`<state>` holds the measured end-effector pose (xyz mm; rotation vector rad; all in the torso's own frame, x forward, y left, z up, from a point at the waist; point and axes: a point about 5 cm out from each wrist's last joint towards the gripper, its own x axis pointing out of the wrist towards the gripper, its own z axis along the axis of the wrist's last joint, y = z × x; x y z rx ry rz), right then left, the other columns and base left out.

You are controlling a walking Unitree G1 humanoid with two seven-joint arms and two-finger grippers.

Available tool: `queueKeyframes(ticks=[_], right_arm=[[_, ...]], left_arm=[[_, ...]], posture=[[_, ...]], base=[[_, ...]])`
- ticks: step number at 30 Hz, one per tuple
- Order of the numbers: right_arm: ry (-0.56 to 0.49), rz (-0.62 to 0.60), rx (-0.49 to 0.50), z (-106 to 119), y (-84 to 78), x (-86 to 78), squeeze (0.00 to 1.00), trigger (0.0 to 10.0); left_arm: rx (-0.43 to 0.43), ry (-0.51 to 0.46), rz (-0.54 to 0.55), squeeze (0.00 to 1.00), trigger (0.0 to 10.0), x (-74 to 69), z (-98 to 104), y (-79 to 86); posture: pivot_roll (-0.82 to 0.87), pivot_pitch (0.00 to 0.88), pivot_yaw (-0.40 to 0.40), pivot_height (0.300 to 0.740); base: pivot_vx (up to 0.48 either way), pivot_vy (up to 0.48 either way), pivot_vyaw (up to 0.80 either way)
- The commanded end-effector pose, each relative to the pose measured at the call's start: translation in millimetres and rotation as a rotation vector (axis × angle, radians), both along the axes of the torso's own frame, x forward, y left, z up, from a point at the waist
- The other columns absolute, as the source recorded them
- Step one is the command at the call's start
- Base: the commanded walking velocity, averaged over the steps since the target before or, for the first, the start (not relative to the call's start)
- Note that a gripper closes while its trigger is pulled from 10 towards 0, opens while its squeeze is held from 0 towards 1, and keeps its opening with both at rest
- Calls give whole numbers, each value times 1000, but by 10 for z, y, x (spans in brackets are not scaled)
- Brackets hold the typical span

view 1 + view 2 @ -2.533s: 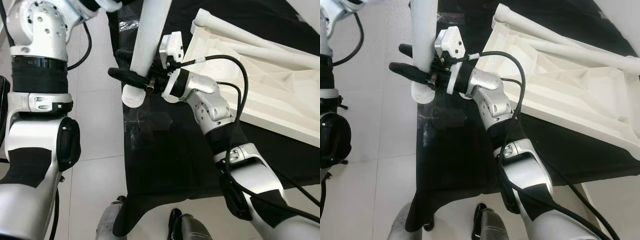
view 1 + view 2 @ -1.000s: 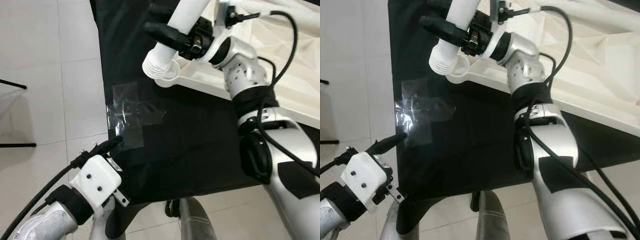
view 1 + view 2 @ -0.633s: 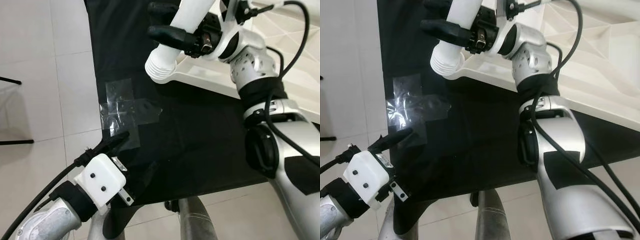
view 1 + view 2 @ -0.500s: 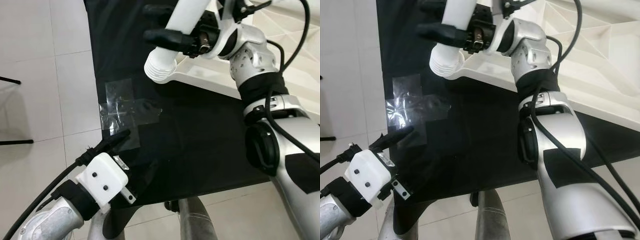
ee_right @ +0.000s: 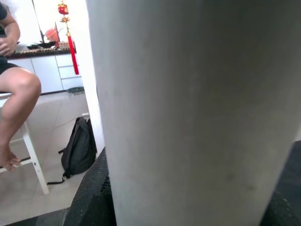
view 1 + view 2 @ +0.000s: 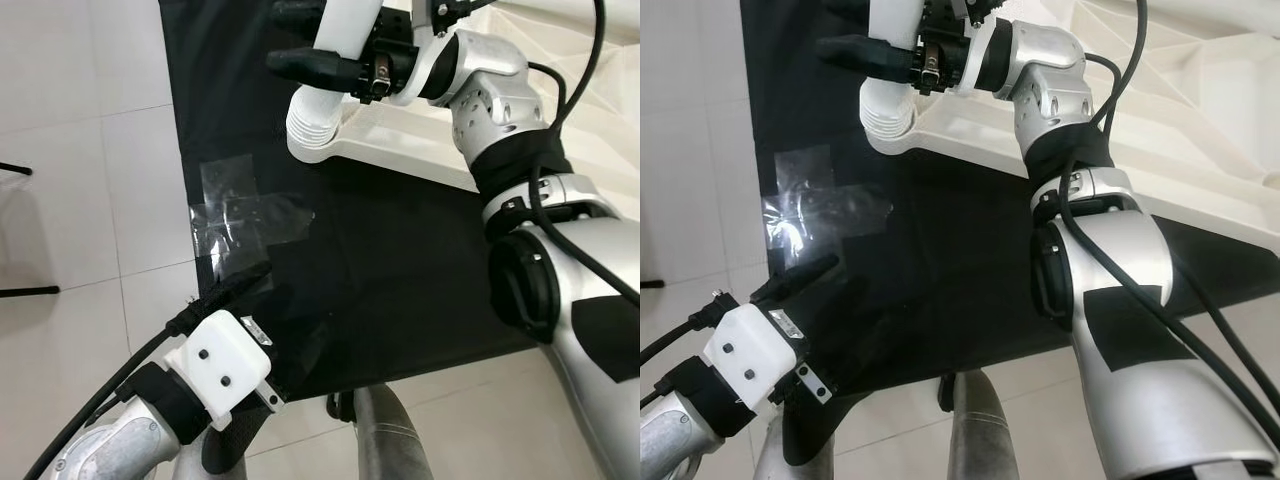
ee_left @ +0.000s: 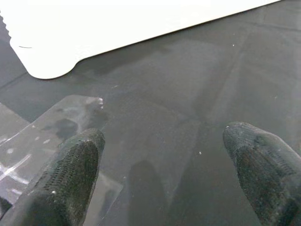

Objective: Building children table

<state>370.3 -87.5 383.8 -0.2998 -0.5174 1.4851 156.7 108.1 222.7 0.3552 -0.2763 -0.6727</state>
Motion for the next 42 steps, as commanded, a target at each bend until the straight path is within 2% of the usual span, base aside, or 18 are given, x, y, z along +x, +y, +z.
queueKeyframes(ticks=[1,5,6,8,12,13,19,24,26,30,35,36,37,39,42], right_arm=[[52,16,-87,-178,-28,28,0,10000],[48,22,-102,-196,-31,25,0,10000],[23,7,-165,-272,-13,33,0,10000],[16,-2,-182,-298,-4,38,0,10000],[-1,-47,-185,-303,6,58,0,10000],[-14,-97,-183,-289,14,80,0,10000],[-44,-131,-224,-310,39,91,0,10000],[-56,-105,-265,-339,51,76,0,10000],[-62,3,-311,-373,66,19,0,10000],[-51,85,-333,-392,88,-22,0,10000],[-10,127,-299,-388,137,-40,0,10000],[27,146,-257,-366,155,-44,0,10000],[27,146,-257,-366,155,-44,0,10000],[126,196,-149,-303,191,-51,0,10000],[172,227,-101,-283,209,-59,0,10000]], left_arm=[[-4,14,-5,0,10000,-46,-10,-30],[-3,14,-4,0,10000,-43,-8,-32],[-2,11,-2,0,10000,-36,-2,-38],[-2,9,-1,0,10000,-32,1,-41],[1,7,-3,0,10000,-33,2,-43],[2,5,-2,0,10000,-32,4,-46],[3,2,0,0,10000,-27,8,-50],[3,-1,1,0,10000,-23,12,-57],[3,-3,4,0,10000,-21,13,-64],[2,-4,6,0,10000,-20,13,-70],[2,-5,9,0,10000,-18,15,-72],[2,-5,9,0,10000,-17,15,-71],[2,-5,9,0,10000,-17,15,-71],[1,-4,11,0,10000,-16,15,-69],[2,-4,12,0,10000,-15,16,-67]], posture=[[209,586,-120,740],[208,584,-119,740],[208,582,-118,740],[208,582,-117,740],[208,581,-118,740],[209,579,-118,740],[205,577,-121,740],[201,576,-125,740],[199,576,-128,740],[197,575,-131,740],[194,574,-135,740],[194,574,-135,740],[194,574,-135,740],[189,572,-138,740],[189,572,-138,740]], base=[[0,0,0],[0,0,0],[0,0,0],[0,0,0],[0,0,0],[0,0,0],[0,0,0],[0,0,0],[0,0,0],[0,0,0],[0,0,0],[0,0,0],[0,0,0],[0,0,0],[0,0,0]])
